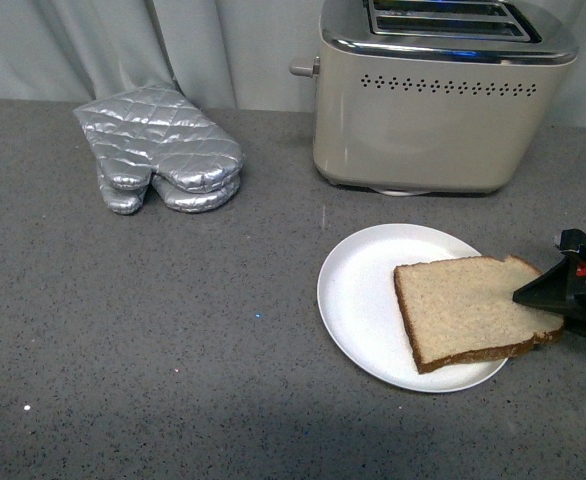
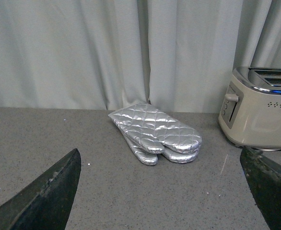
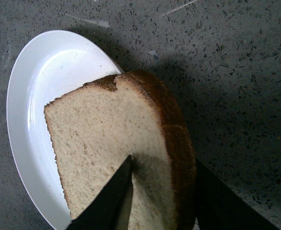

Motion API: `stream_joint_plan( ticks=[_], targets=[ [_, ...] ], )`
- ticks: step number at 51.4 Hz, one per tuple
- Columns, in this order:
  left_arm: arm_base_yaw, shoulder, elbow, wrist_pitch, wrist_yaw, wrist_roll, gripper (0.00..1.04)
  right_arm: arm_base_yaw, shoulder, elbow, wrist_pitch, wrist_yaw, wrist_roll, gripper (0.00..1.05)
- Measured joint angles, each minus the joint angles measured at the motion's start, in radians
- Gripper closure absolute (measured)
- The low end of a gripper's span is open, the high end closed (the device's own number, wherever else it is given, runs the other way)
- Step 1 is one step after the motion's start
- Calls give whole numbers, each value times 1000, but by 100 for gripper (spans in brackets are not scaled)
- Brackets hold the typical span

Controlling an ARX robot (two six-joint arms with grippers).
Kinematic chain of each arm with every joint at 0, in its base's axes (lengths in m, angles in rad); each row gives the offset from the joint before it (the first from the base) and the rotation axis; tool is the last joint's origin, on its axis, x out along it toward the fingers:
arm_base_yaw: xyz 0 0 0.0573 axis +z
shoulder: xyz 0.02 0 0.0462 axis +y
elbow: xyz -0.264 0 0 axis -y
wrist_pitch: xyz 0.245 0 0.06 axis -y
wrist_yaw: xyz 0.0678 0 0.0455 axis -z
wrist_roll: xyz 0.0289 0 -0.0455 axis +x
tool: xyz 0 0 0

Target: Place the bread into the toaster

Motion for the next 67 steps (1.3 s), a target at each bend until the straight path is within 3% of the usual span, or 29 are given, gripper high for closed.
stream_joint_plan(
  ticks=[6, 9, 25, 37, 44, 52, 67],
  targets=[
    [0, 0, 0, 0, 0, 0, 7, 0, -38, 0, -24, -5, 35, 96],
    [0, 0, 0, 0, 0, 0, 7, 1, -67, 0, -40, -16, 55, 102],
    [0, 0, 0, 0, 0, 0, 7, 14, -289, -28, -113, -30, 231, 103],
    [0, 0, 0, 0, 0, 0, 7, 98, -688, -56, -194, 290, 632, 103],
    [0, 0, 0, 0, 0, 0, 7, 171, -771, -4, -226, 482, 734, 103],
    [0, 0, 0, 0, 0, 0, 7, 285, -742, 122, -278, 738, 867, 103],
    [0, 0, 0, 0, 0, 0, 7, 435, -544, 361, -353, 991, 1028, 103]
  ],
)
